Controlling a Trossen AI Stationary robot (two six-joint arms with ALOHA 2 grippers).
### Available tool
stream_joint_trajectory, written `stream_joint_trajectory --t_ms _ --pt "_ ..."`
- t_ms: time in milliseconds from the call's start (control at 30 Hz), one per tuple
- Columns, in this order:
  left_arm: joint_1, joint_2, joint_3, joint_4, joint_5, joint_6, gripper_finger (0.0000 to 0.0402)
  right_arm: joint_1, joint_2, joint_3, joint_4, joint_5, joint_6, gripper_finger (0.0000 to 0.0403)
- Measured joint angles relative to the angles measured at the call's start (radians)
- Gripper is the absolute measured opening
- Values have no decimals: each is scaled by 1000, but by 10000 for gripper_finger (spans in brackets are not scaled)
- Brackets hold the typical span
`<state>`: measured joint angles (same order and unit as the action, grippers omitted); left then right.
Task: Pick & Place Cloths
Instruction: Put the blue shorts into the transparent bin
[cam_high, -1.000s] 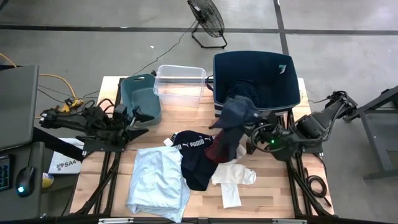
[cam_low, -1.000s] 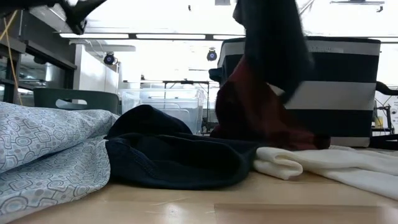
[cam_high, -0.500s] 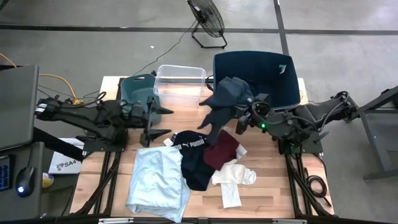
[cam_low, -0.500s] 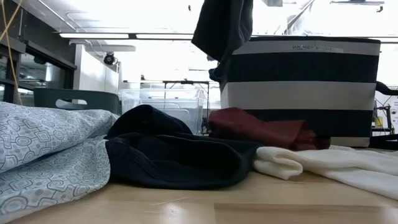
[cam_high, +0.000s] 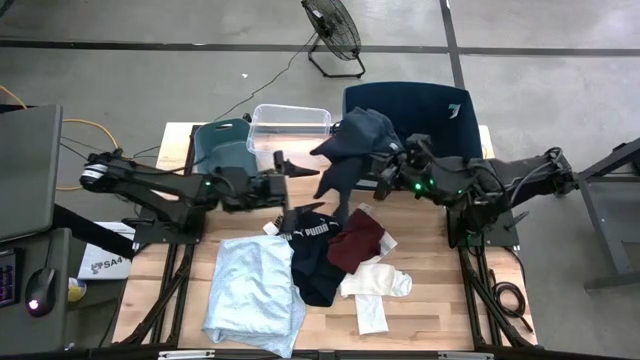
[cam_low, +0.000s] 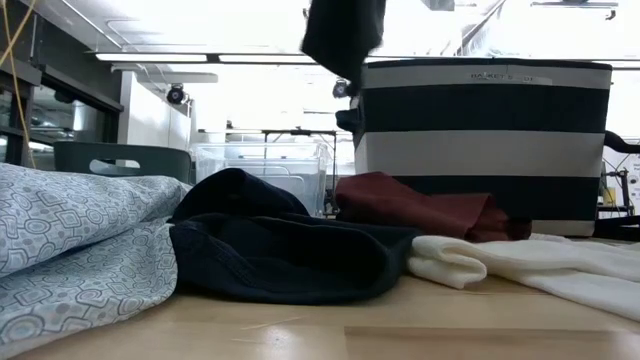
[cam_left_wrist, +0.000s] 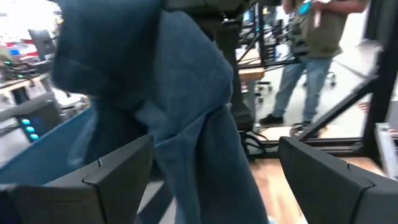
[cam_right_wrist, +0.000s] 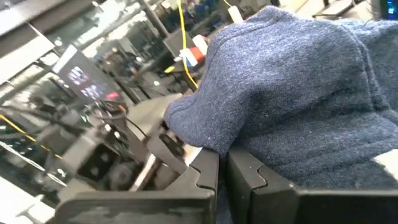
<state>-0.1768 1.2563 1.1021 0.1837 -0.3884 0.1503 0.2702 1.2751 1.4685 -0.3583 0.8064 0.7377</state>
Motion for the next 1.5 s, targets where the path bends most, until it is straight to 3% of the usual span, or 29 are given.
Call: stream_joint_trajectory --t_ms 200,467,633,800,1067,1100,1267,1500 --pt "0 130 126 2 -120 63 337 -39 0 0 19 -99 -8 4" --pt "1 246 274 8 -204 144 337 -70 8 0 24 -267 -7 4" --pt "0 265 312 6 -230 143 327 -70 8 0 24 -290 -19 4" --pt "0 265 313 5 -250 133 254 -70 8 0 23 -292 -39 4" --pt "0 265 313 4 -302 130 35 -77 8 0 26 -315 -103 4" --pt "0 265 313 2 -303 130 22 -77 8 0 28 -319 -129 4" --pt "0 265 313 0 -355 133 25 -87 4 0 18 -368 -171 34" --pt "10 255 313 -40 -459 136 14 -120 -34 0 -2 -520 -212 166"
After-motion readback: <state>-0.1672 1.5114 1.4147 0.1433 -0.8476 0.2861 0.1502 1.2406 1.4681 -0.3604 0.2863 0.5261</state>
